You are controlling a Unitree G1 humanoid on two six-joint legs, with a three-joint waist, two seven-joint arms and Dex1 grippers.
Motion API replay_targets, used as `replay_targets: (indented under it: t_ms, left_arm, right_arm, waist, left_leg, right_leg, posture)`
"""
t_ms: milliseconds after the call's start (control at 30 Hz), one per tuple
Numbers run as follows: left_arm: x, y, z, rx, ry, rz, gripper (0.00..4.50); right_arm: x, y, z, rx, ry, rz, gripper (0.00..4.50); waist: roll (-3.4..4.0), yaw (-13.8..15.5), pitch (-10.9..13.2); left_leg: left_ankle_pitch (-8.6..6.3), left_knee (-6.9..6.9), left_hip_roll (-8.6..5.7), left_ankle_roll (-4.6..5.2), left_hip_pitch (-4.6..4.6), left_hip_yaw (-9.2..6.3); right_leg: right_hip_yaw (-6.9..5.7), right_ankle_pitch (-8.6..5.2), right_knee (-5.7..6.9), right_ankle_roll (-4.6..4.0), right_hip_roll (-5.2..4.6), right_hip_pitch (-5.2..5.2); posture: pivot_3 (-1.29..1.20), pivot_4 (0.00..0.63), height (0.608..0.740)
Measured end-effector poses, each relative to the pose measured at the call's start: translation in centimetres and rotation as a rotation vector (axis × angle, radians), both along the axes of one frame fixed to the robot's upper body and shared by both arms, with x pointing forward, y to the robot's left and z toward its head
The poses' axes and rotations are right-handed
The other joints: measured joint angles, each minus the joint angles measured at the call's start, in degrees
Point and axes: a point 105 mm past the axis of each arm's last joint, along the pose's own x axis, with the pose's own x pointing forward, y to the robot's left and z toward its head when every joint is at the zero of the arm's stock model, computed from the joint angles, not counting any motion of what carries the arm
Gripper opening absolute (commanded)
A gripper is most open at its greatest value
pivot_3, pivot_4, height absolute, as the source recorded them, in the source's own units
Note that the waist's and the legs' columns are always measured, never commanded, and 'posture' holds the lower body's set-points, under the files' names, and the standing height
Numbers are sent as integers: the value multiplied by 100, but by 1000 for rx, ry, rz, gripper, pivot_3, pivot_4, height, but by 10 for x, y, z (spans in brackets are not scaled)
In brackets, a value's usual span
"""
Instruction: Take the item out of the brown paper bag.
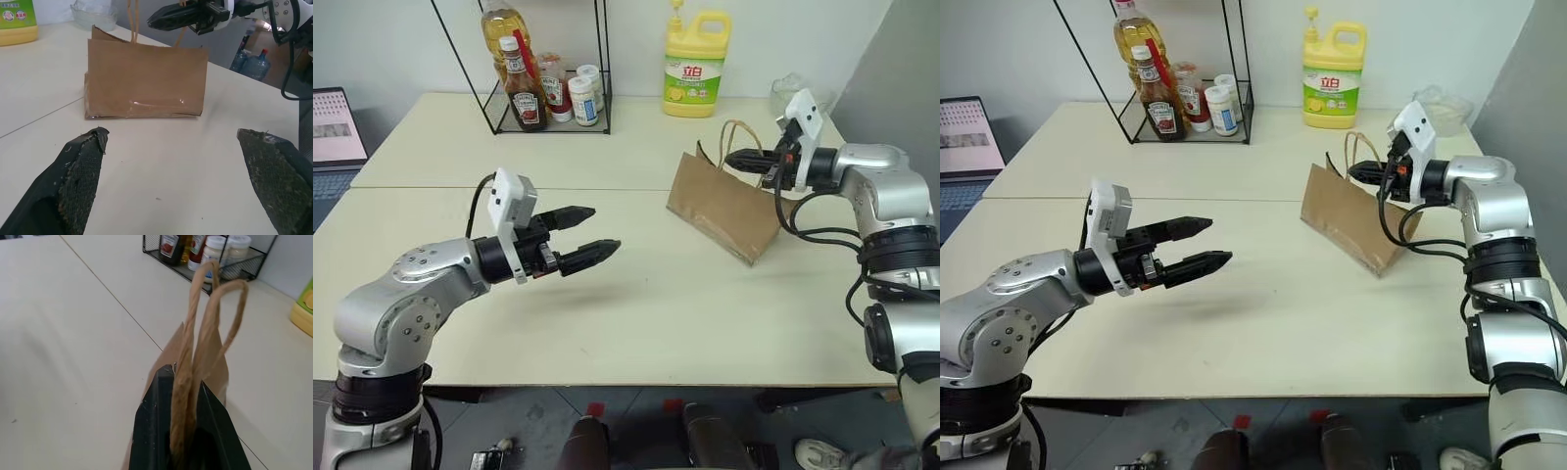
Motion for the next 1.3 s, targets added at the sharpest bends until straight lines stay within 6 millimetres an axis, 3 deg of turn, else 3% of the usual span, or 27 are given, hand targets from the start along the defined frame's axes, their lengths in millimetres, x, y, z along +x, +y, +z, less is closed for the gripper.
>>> replay_targets:
  t_ms: [167, 533, 633, 1000, 1300]
  left_arm:
    - [3, 1, -3, 3, 8, 6, 4500]
    - [6, -2, -4, 10, -13, 4, 4500]
    - [6, -2, -4, 9, -14, 5, 4500]
    - [6, 0, -6, 13, -7, 14, 4500]
    - [6, 4, -5, 8, -11, 32, 4500]
  right_arm:
    - [11, 0, -1, -1, -22, -112, 44]
    - [28, 11, -2, 53, 16, -191, 44]
    - [31, 11, -4, 58, 29, -203, 581]
    - [29, 1, 0, 37, 43, -204, 4287]
    - [15, 3, 12, 65, 85, -126, 4287]
  waist:
    - [0, 3, 0]
    - [0, 5, 1]
    - [0, 5, 1]
    - [1, 6, 1]
    - [2, 6, 2]
  left_leg:
    - [0, 0, 0, 0, -1, 0]
    - [0, -1, 0, 0, -1, 1]
    - [0, -2, 0, 0, -1, 0]
    - [0, -2, 0, 0, -1, -1]
    - [-1, -2, 0, 1, -2, 0]
  right_leg:
    - [0, 0, 0, 0, 0, 0]
    - [0, 0, -1, 0, 0, 0]
    - [-1, 0, -1, 0, 0, 0]
    - [-1, 0, -1, 0, 0, 0]
    - [-1, 0, -3, 0, 0, -1]
  posture:
    - [0, 150, 740]
    - [0, 150, 740]
    - [0, 150, 740]
    - [0, 150, 740]
    - [0, 150, 740]
